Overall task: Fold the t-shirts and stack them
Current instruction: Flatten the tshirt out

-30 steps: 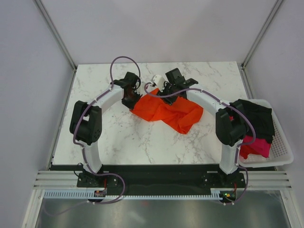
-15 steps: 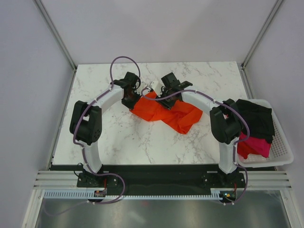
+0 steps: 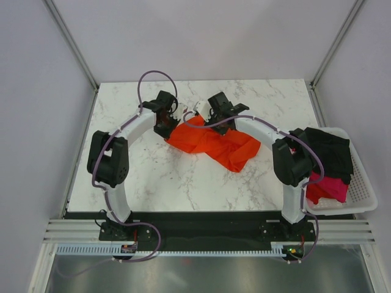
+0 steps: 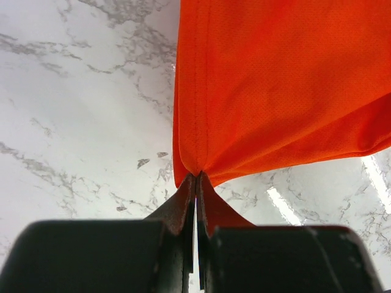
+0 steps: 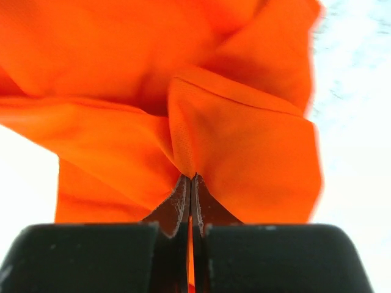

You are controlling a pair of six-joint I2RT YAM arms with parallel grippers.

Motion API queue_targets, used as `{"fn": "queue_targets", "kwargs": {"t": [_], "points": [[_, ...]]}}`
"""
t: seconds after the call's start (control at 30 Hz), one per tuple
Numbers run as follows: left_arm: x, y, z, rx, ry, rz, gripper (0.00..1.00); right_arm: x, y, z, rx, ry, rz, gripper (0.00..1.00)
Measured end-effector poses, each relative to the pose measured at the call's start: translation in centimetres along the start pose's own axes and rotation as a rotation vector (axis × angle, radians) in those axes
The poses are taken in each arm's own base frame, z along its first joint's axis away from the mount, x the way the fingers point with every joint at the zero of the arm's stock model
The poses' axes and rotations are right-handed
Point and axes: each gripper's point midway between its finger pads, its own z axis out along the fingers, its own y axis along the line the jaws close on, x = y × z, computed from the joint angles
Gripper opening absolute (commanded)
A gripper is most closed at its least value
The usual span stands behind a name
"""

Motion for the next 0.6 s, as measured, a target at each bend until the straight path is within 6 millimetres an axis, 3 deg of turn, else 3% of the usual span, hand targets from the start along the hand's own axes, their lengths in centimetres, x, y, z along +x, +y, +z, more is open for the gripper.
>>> {"fn": "queue_targets", "kwargs": {"t": [0.07, 0.13, 0.27, 0.33, 0.4, 0.47, 0.53, 0.57, 0.6], "points": [[-0.1, 0.7, -1.0, -0.01, -0.018, -0.014, 0.02, -0.3, -0.7, -1.4, 0.031, -0.009, -0.009, 0.0], [-0.3, 1.8, -2.8, -0.03, -0.049, -0.037, 0.02, -1.2, -2.1, -4.4, 0.085, -0.048, -0.014, 0.0], [-1.3, 5.0, -8.2, -0.1, -0.156, -0.083, 0.02, -3.2, -6.0, -13.3, 0.245, -0.201, 0.005, 0.0], [-1.9, 6.5, -11.2, -0.155, -0.22, -0.096, 0.02, -2.7, -7.8, -18.0, 0.333, -0.263, 0.032, 0.0], [-2.3, 6.8, -13.7, -0.181, -0.272, -0.095, 0.02, -1.5, -8.7, -21.2, 0.397, -0.293, 0.057, 0.0], [-2.4, 6.6, -15.4, -0.191, -0.304, -0.086, 0.02, 0.5, -8.8, -22.8, 0.436, -0.29, 0.078, 0.0], [-2.2, 6.2, -16.5, -0.192, -0.324, -0.075, 0.02, 3.1, -8.0, -22.1, 0.428, -0.246, 0.093, 0.09], [-2.0, 6.0, -16.6, -0.19, -0.324, -0.069, 0.02, 4.6, -7.5, -21.1, 0.413, -0.211, 0.1, 0.17], [-1.6, 5.7, -16.4, -0.182, -0.315, -0.065, 0.02, 6.3, -6.8, -19.6, 0.388, -0.163, 0.107, 0.33]]}}
